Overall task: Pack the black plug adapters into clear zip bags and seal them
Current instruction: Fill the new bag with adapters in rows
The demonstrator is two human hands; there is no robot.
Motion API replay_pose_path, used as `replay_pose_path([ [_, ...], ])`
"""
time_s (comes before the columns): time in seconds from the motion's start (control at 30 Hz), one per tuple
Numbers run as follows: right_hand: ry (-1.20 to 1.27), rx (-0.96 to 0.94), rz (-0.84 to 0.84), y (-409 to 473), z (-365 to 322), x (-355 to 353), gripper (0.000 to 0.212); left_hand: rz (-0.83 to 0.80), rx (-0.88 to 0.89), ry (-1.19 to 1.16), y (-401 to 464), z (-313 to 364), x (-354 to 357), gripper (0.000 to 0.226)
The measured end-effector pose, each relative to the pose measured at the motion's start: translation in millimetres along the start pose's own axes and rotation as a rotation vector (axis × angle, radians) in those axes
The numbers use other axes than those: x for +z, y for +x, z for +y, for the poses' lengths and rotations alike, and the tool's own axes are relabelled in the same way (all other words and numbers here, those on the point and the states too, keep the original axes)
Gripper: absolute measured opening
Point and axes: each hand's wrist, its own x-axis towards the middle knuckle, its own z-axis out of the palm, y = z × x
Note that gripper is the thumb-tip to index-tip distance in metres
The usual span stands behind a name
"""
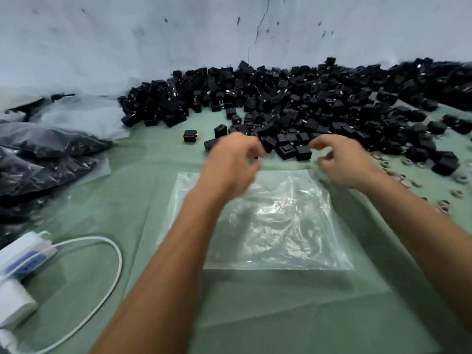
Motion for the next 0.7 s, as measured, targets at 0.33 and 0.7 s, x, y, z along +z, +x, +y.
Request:
replay_pose_path([
  [0.33,0.071,0.014,-0.026,5,7,13,0.009,-0.536,0.299,0.072,13,77,44,0.046],
  [0.7,0.585,0.047,-0.146,-77,7,-32,0.019,-0.491,0.280,0.150,9,70,24,0.015],
])
